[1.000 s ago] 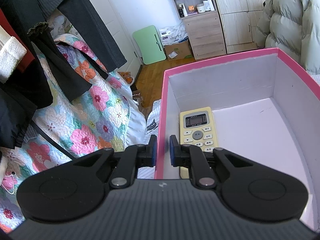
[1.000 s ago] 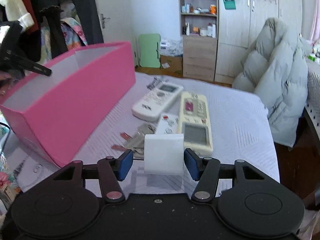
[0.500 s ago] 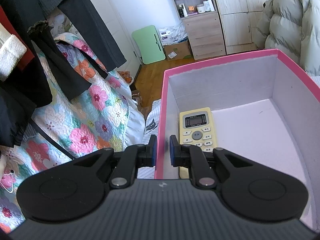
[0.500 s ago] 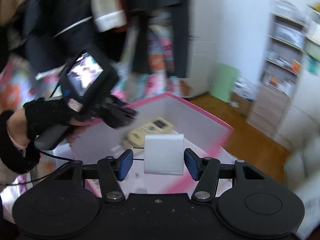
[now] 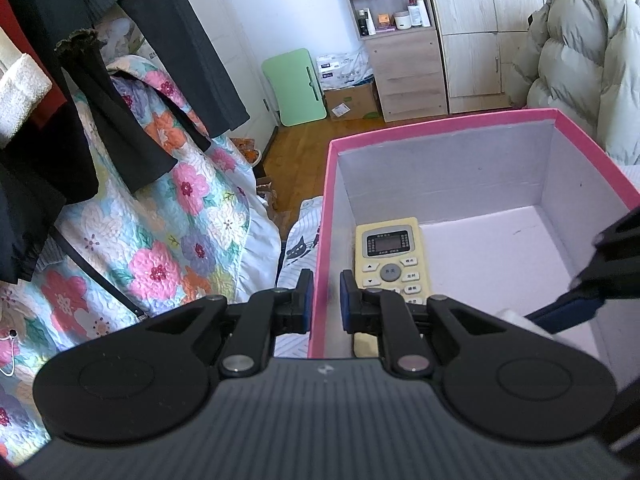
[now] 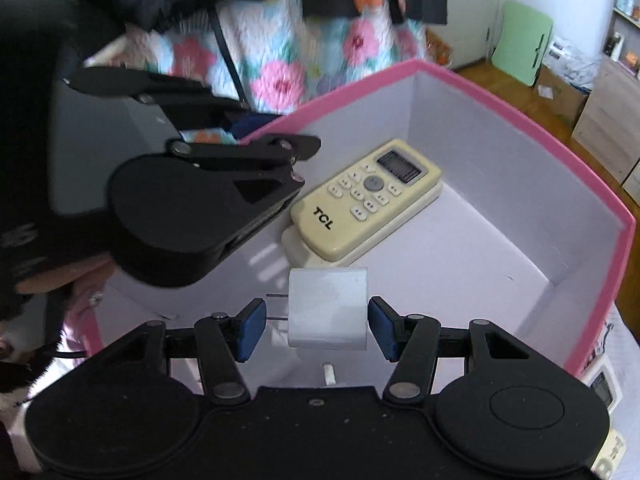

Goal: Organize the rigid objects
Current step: 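Carry the small white charger into the pink box and release it, then move the right tool back and grasp the cream remote with pink buttons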

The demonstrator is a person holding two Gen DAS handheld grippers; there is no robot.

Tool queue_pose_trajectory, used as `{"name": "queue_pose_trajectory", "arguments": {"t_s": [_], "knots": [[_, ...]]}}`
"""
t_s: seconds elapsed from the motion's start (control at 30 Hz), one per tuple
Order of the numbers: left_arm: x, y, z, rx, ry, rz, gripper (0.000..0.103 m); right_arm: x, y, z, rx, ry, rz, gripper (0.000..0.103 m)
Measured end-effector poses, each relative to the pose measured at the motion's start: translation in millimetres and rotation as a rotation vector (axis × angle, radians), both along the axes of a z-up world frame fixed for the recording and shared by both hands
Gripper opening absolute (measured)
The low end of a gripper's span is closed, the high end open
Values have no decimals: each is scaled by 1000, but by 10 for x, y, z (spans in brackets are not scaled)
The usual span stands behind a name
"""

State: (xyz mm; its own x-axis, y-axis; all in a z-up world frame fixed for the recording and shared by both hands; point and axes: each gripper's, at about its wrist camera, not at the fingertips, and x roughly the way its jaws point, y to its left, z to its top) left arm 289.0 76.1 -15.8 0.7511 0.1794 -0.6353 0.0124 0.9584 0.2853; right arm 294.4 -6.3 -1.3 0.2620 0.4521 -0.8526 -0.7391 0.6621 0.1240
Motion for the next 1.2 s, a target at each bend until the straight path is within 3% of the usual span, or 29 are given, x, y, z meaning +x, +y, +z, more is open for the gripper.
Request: {"name": "queue_pose_trajectory", "arguments": {"t_s": [0.07,0.43,0.6,0.77,0.9,1.0,1.2], "knots": [[8,20,3,-1,1,2,13,55,65,-24,-37,-2,-6,61],[48,51,-24,-26,30,11,13,62,-11,53,10,-10,-16,62],[46,12,-21,-8,26,6,13,-141,-430,277,118,-94,-95,63],[52,17,-10,0,25,8,13,-493,-984,503,263,-251,-210,68],[42,12,-10,13,23,7,13,-761,-1368,533,273,-318,-306,69],[20,3,-7,26,16,6,13,-902,-1645,471,283,-318,-380,69],[-24,-81,-19,96,0,-4,13,-978,-2104,195,272,-231,-517,69]]}}
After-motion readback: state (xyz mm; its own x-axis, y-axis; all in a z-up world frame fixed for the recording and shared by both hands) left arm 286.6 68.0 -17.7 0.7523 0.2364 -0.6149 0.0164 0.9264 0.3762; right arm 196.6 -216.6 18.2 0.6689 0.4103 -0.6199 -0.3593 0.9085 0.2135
